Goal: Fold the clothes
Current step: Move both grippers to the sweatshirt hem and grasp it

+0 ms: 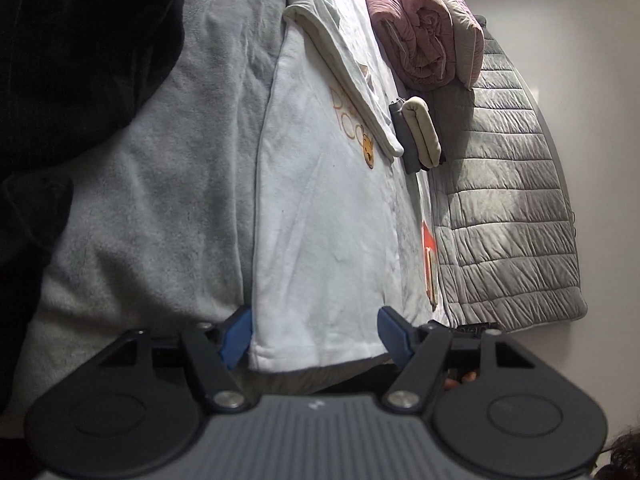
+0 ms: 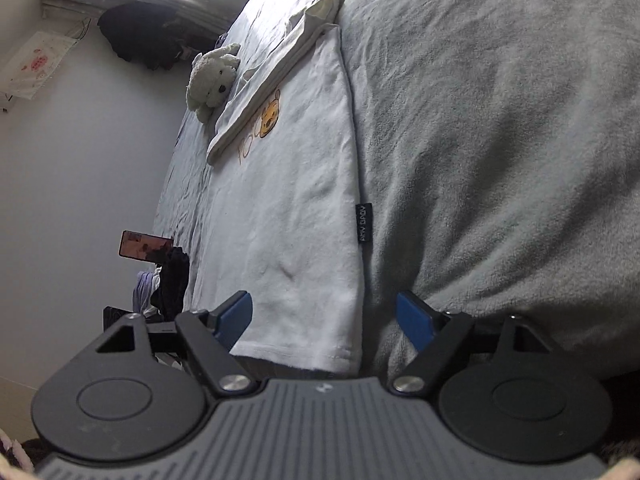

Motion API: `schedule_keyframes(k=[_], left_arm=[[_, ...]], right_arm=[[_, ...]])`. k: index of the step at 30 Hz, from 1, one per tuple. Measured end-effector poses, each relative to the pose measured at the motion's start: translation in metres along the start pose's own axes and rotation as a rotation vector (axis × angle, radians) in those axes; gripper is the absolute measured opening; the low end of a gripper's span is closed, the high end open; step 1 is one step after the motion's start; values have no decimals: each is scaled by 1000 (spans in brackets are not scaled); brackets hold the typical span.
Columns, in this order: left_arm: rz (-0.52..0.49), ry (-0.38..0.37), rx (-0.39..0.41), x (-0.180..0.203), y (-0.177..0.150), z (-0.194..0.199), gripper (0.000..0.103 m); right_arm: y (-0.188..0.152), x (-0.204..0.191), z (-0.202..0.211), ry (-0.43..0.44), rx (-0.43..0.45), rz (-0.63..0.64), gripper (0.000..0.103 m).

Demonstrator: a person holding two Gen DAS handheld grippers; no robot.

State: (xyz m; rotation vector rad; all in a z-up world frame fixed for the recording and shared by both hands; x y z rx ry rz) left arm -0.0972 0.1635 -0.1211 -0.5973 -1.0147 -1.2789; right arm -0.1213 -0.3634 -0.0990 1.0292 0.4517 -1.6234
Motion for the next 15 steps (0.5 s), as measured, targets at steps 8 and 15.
schedule_keyframes(k=[8,15], left_arm=[[32,-18,-50,-6,-1,-17,37],[27,-10,-85,-6,-3,-25,21]], right_arm=[[4,-3,-13,39,-24,21,83],[4,-10,-14,24,-31,67,83]])
Point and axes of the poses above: each gripper's, at about its wrist camera, not at the fingertips, and z roughly against the way its jaws point, x to its right, y to its top, the point moved 1 cm from there along -z, roughly the way its jaws point, and after that the axes turned 1 degree about x, right-handed, at the moved point
